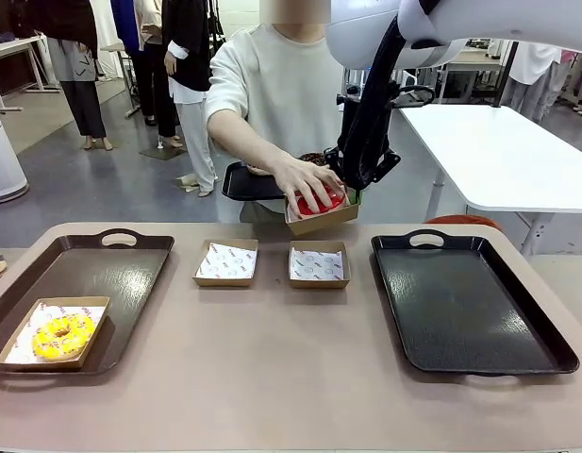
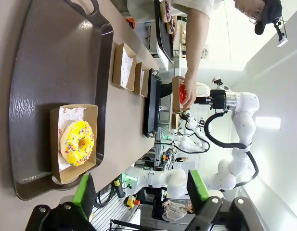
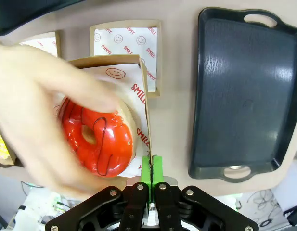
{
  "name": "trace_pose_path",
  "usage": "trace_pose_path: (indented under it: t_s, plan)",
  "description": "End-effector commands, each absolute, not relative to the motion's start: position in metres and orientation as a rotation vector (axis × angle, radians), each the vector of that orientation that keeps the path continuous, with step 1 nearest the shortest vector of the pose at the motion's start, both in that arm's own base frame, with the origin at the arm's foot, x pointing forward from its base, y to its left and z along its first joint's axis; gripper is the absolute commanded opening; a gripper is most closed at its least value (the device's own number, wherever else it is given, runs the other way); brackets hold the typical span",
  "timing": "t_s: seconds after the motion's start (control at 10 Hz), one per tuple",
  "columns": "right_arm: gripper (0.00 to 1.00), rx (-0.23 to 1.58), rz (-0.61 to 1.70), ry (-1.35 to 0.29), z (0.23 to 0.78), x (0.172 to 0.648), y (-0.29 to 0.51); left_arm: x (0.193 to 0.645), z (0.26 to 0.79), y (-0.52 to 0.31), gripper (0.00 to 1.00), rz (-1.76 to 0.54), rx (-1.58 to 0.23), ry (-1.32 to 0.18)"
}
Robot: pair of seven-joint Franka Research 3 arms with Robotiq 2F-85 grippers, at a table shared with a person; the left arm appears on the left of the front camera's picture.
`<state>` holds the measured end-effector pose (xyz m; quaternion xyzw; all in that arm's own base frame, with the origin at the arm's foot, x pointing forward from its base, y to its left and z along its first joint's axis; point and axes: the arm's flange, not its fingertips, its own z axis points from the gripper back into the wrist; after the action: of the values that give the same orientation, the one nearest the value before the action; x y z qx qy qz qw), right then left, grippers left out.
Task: Individually package the donuts and arrange them on the tray.
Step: Place the picked Paper togo box on the Handle tray while simultaneously picking up another Paper togo box from the table with the other hand.
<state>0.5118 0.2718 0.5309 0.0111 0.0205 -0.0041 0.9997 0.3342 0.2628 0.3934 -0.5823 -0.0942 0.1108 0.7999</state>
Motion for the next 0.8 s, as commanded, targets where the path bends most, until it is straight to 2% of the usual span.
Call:
trace_pose_path:
  t_s: [0.0,0.7]
  plan:
    - [0.00,0.019,-0.011,0.042,0.5312,0.5087,0.2688,0.3324,0.3942,0.2640,1.00,0.238,-1.255,-0.204]
    - [0.00,0.019,-0.011,0.042,0.5312,0.5087,0.2688,0.3324,0.3942,0.2640,1.00,0.238,-1.255,-0.204]
